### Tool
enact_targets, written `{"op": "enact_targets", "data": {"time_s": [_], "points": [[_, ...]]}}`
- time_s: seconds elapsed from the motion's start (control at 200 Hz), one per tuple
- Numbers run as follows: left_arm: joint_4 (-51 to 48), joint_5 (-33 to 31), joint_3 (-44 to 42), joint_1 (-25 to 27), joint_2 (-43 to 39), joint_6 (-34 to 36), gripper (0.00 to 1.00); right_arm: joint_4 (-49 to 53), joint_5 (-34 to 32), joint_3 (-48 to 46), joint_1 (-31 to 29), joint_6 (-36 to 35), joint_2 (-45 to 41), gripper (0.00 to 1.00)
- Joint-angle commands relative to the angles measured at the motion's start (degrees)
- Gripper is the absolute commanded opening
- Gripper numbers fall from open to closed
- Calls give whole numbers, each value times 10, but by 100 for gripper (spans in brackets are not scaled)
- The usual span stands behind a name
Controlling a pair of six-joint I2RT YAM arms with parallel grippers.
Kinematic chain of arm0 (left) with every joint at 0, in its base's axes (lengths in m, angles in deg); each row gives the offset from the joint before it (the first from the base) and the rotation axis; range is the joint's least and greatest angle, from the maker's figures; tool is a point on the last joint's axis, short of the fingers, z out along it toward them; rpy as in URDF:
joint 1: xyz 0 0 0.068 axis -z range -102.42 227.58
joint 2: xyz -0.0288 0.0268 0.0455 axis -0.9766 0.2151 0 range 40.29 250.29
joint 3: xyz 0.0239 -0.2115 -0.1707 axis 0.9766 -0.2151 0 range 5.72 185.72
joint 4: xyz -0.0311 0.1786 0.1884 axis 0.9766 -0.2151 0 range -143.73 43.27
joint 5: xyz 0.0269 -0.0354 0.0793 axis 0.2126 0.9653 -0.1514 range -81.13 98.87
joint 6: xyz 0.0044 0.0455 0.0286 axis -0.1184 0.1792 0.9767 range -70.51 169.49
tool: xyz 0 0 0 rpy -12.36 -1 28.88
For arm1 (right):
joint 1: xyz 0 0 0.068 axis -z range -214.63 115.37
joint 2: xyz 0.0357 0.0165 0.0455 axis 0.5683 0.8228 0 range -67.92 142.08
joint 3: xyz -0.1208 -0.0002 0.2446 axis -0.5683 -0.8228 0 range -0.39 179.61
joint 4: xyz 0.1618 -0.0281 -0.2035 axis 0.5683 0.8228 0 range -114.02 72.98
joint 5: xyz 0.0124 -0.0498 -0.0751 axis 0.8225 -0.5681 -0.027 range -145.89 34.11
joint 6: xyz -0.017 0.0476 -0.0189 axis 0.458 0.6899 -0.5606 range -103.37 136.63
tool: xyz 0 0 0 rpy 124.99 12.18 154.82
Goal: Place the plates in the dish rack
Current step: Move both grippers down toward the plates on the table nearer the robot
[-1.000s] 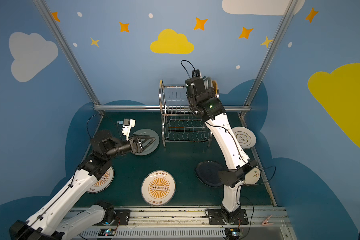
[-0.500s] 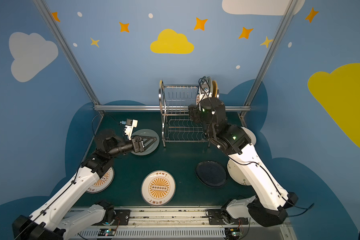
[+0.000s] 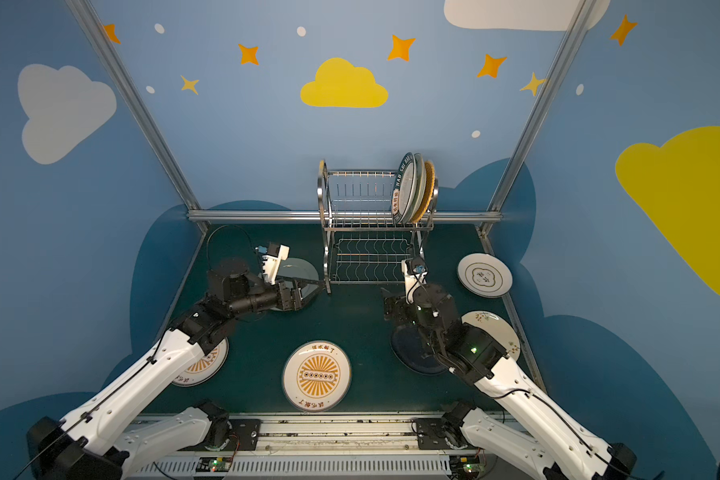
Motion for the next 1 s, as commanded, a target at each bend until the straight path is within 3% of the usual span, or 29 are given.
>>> {"op": "enact_targets", "data": {"time_s": [0.0,0.23,0.381,0.591,0.996], "points": [[-54,-90,0,3,-9,-29,100,-99,70,-75,-3,34,-1,91],[-142,-267,-94,-26,-86,-175,100,-234,109,-190,-4,58,28,91],[-74,-216,-205,-92,-154,-250,100,-238,74,-191,-3,101,85,92],[-32,-149,-270,-161,-154,-296,100,-232,191,-161,-3,119,126,92],[150,-107,-334,-212,-37,-331,100,-233,227,-145,-2,122,167,92]]}}
